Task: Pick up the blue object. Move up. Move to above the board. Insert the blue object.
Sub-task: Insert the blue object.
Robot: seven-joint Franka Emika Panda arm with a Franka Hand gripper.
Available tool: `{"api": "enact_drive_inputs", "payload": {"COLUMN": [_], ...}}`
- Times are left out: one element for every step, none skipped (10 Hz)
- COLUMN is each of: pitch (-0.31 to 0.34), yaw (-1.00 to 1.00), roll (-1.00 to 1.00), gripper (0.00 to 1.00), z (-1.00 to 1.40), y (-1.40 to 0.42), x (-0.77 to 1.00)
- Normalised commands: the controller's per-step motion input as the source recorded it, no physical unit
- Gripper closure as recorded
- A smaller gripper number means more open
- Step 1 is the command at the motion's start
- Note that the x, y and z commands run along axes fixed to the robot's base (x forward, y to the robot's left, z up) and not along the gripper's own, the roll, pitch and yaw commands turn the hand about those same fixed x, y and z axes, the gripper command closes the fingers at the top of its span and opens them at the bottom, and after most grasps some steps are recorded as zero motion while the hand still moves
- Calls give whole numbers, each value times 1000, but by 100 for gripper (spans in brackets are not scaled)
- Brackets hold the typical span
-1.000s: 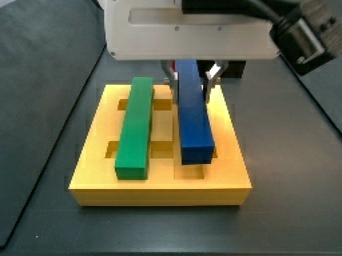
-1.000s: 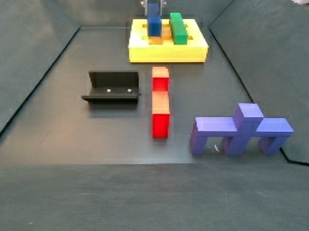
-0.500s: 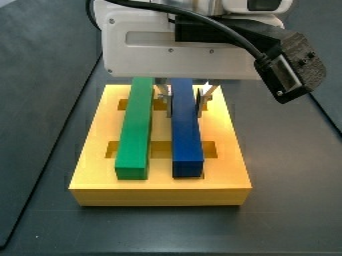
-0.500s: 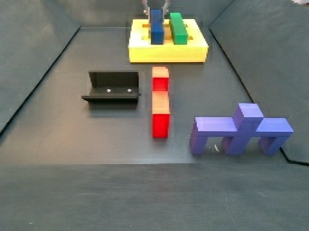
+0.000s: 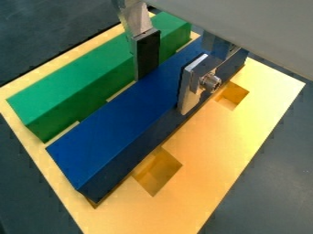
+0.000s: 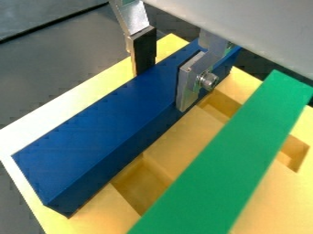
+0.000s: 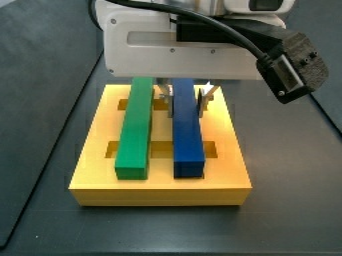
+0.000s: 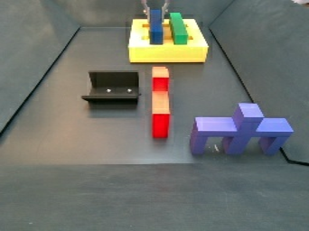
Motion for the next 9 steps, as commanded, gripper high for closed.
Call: {"api": "enact_drive_inputs", "payload": {"pitch": [0,0,0,0,0,0,-9,-29,0], "yaw": [0,0,0,0,0,0,0,0,0], "roll": [66,73,54,0,-9,-34,-99,-84,0], "gripper": [100,100,100,100,100,100,100,100,100], "z": [-297,-306,-237,-57,-169,-103,-149,-157,0], "y": [0,0,0,0,-51,-149,-23,0,0], "x": [200,134,83,0,0,57,0,0,0]}}
